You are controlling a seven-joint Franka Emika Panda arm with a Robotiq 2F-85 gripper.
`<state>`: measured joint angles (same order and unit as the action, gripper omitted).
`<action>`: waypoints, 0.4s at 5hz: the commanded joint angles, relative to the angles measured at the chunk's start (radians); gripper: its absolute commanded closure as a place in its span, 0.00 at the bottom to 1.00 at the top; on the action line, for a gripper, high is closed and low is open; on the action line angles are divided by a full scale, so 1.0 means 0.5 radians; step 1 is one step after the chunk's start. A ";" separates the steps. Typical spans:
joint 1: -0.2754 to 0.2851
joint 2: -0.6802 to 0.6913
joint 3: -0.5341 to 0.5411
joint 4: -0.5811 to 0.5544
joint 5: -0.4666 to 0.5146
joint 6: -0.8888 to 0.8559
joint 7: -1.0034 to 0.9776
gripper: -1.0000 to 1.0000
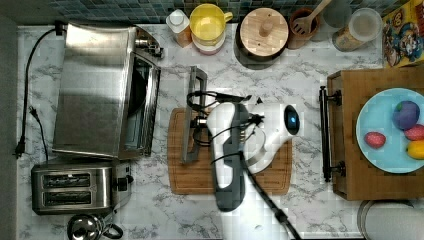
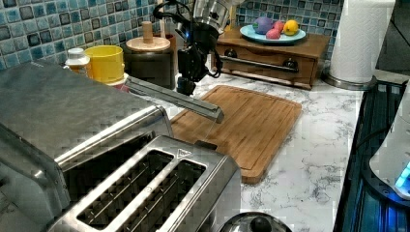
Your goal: Close the oven.
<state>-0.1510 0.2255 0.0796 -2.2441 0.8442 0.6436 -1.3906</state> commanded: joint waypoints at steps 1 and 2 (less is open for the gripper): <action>0.437 -0.345 0.352 0.221 -0.551 0.228 0.797 1.00; 0.462 -0.390 0.379 0.281 -0.843 0.224 1.093 1.00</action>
<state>-0.0426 0.0839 0.1703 -2.2305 0.4438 0.7422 -0.9263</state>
